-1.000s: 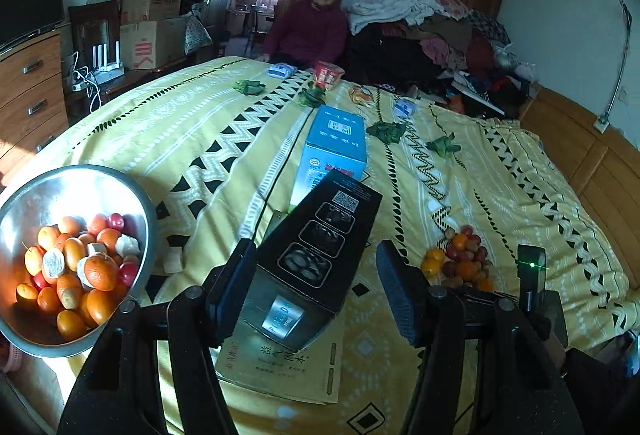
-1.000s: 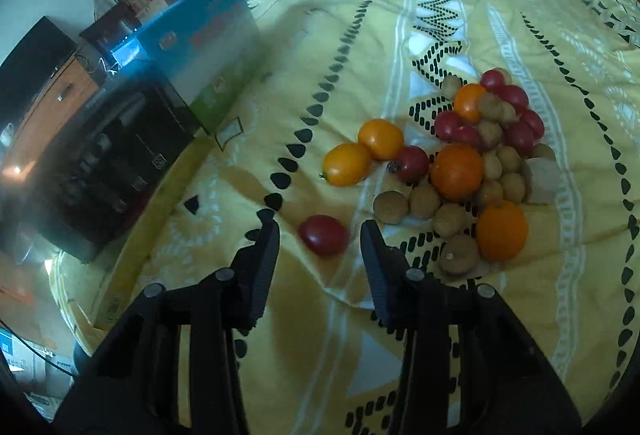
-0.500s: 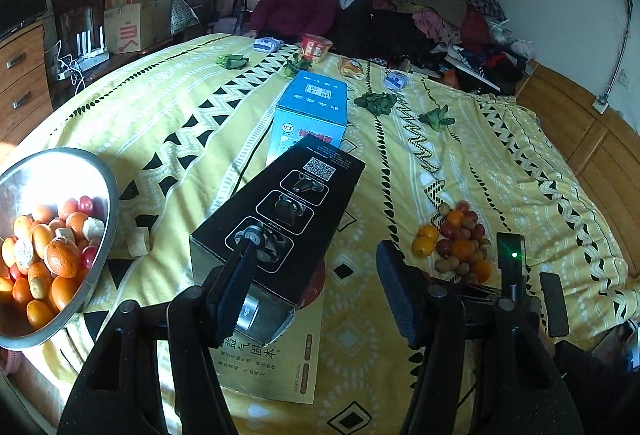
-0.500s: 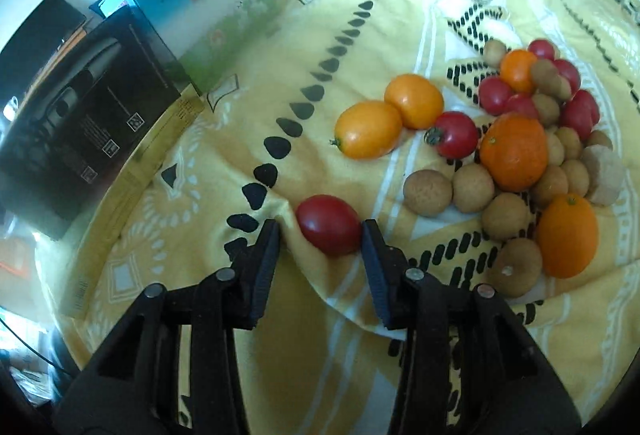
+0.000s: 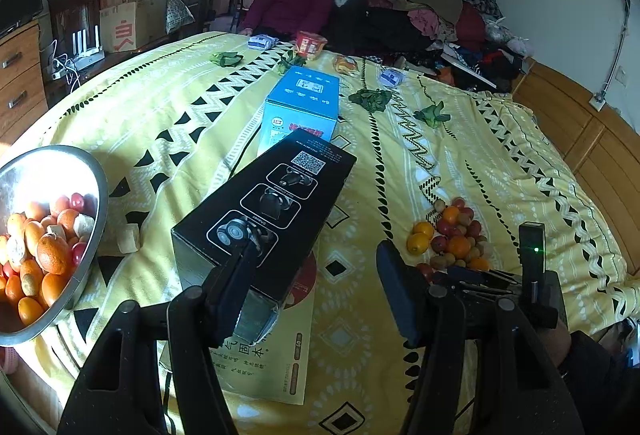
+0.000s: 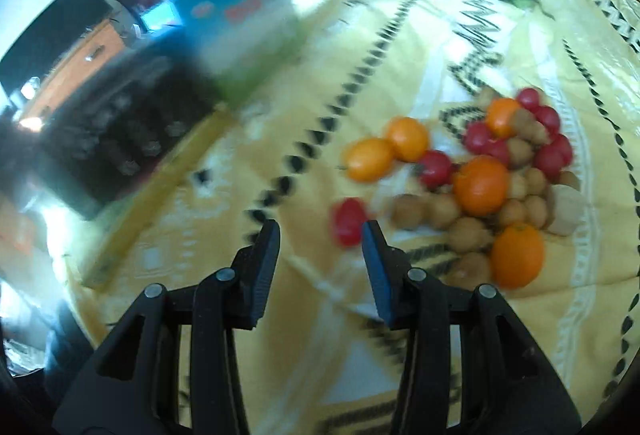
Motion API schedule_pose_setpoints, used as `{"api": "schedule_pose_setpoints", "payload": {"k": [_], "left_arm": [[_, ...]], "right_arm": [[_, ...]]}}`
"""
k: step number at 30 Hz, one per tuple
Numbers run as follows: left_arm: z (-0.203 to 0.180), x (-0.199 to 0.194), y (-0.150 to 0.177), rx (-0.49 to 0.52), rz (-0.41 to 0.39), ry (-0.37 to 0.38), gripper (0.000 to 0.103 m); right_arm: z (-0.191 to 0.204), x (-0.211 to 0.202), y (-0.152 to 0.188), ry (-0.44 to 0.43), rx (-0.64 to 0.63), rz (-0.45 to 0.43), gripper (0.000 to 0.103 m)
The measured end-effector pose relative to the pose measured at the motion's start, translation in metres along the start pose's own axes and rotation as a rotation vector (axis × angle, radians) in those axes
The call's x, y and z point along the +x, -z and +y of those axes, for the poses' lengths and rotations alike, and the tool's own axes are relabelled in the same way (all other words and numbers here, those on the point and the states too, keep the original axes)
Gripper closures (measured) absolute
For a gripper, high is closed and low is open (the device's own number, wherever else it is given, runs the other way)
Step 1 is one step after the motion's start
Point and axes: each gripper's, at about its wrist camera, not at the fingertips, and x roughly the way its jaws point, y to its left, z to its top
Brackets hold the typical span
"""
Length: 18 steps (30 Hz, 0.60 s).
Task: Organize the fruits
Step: 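Close the right tool on a red tomato while the left tool closes on a yellow orange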
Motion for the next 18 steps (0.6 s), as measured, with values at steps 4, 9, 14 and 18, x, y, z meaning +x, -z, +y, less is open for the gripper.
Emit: {"api": "schedule_pose_setpoints", "payload": {"k": [4, 9, 14, 18], "left_arm": [[-0.012, 0.002, 0.002, 0.022, 0.007, 0.021, 0.04], [-0.034, 0.002, 0.002, 0.075, 0.008, 0.053, 0.04], [-0.056, 0.011, 0.001, 0.106, 0.02, 0.081, 0.04], [-0.076, 0.033, 0.003, 0.132, 0.056, 0.118, 0.04]], "right_arm": [[-0.002, 0.012, 0.0, 0.013, -0.026, 0.02, 0.059], [0.002, 0.028, -0.008, 0.021, -0.047, 0.04, 0.061], [0.008, 0.037, -0.004, 0.042, -0.066, 0.058, 0.076], [-0.003, 0.009, 0.006, 0.015, 0.016, -0.009, 0.076]]}}
